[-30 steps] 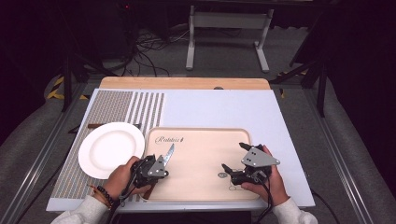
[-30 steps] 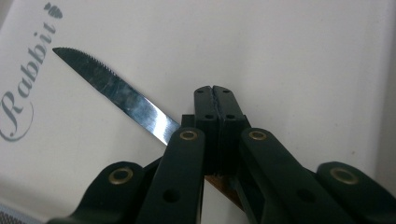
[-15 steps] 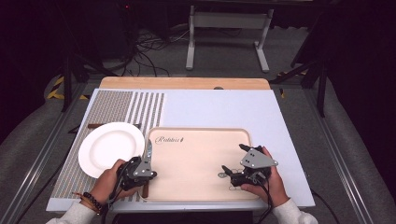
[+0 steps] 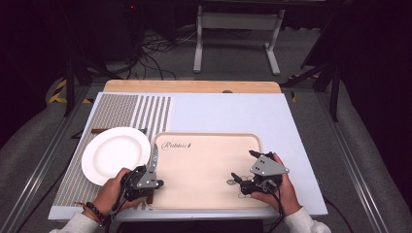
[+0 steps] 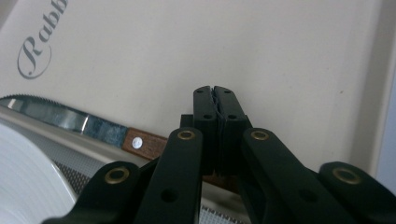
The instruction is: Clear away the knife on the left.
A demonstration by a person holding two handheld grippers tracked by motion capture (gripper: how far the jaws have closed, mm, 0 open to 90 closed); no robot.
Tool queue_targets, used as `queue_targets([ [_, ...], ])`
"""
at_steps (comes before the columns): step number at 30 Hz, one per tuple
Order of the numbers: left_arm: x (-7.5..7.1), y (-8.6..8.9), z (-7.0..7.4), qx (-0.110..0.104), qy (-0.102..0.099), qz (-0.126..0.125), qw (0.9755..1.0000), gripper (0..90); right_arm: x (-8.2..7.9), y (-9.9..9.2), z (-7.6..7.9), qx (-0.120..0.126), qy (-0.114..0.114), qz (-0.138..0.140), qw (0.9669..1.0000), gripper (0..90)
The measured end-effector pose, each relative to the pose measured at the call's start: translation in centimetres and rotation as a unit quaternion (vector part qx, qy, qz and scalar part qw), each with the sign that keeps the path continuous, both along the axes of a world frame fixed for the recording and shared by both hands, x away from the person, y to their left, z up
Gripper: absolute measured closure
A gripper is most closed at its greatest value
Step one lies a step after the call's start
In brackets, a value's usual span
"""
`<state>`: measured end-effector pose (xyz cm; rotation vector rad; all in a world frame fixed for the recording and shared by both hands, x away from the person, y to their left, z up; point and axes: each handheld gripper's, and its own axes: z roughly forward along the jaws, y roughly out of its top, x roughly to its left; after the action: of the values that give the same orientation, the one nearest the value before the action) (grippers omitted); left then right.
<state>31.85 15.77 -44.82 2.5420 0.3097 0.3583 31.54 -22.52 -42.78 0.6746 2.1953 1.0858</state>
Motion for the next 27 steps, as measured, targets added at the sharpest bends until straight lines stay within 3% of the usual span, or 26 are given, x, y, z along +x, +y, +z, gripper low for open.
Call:
queue_targets([
  [21,0.6,0.7,1.8,-0.044,-0.034,-0.013,0.9984,86.3,-0.4,-0.1,0.1,0.013,-0.007,0.01,0.9998,9.7],
  [22,0.7,0.9,2.2,-0.056,-0.038,-0.012,0.9977,85.9,-0.4,-0.2,0.1,0.016,-0.007,0.012,0.9998,9.7],
  [27,1.1,1.5,2.9,-0.07,-0.049,-0.008,0.9963,84.8,-0.4,-0.1,-0.1,0.019,-0.007,0.016,0.9997,9.7],
])
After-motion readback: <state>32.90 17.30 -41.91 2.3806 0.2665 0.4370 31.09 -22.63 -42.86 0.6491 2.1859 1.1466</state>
